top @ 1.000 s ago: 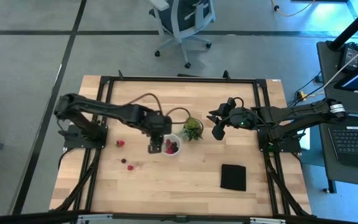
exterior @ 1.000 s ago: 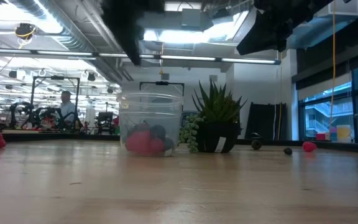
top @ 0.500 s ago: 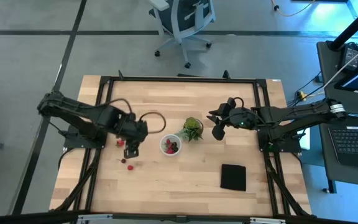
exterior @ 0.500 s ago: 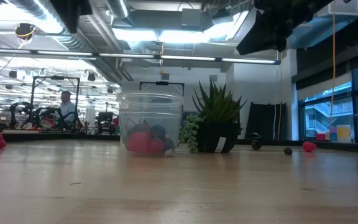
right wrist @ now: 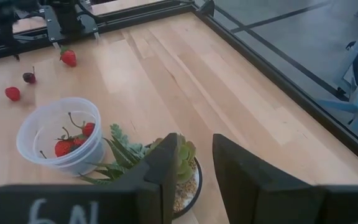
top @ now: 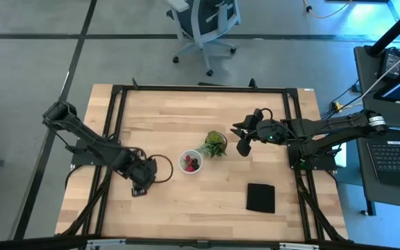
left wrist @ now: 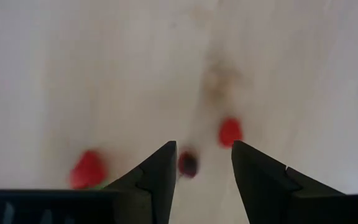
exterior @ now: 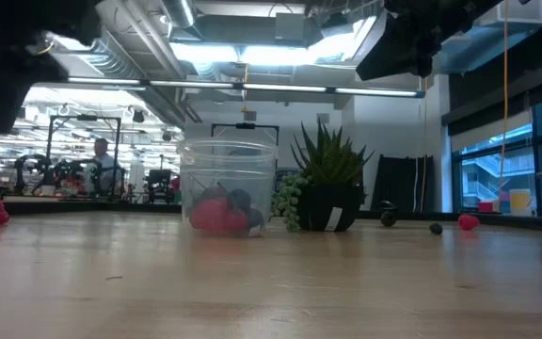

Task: Pick and placing Produce into tupperware
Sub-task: Put the bottom raspberry into the transparent container

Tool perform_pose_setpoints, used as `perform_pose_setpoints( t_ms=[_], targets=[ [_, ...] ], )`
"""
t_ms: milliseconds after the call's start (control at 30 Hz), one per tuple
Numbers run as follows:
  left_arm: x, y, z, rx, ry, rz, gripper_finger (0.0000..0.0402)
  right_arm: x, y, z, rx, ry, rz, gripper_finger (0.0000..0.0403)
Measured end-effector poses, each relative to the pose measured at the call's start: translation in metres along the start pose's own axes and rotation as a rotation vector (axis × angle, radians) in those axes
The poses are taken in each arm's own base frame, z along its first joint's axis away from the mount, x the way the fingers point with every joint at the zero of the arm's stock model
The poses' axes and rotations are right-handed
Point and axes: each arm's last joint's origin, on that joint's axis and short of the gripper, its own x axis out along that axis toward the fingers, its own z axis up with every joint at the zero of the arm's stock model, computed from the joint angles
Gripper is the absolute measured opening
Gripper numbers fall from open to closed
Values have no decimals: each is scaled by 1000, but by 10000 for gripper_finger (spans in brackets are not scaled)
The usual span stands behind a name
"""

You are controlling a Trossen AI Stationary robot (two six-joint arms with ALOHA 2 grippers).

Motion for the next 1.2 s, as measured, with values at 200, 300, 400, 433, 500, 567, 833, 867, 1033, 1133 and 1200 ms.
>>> perform_pose_setpoints(
  t_ms=[200, 300, 400, 433, 500, 567, 833, 867, 1033, 1133, 1200],
  targets=[
    [24, -13, -8, -9, -91, -117, 148, 0, 0, 0, 1, -1, 0, 103],
    [28, -15, -11, 1, -107, -139, 148, 0, 0, 0, 1, -1, 0, 103],
    [32, -14, -15, 12, -98, -133, 148, 0, 0, 0, 1, -1, 0, 103],
    [33, -14, -17, 18, -93, -128, 148, 0, 0, 0, 2, -1, 0, 103],
    [37, -14, -20, 29, -80, -116, 148, 0, 0, 0, 2, -1, 0, 103],
    [40, -13, -24, 38, -72, -110, 147, 0, 0, 0, 2, -1, 1, 103],
    [42, -13, -25, 45, -91, -97, 147, 0, 0, 0, 4, -1, 0, 103],
    [43, -13, -25, 45, -93, -92, 147, 0, 0, 0, 3, -1, 0, 103],
    [57, -17, -25, 52, -46, -63, 147, 0, 0, 0, 4, -1, 0, 103],
    [67, -21, -24, 55, -11, -50, 147, 0, 0, 0, 3, -1, 1, 103],
    [74, -22, -25, 58, 22, -38, 147, 0, 0, 0, 4, -1, 1, 103]
  ],
)
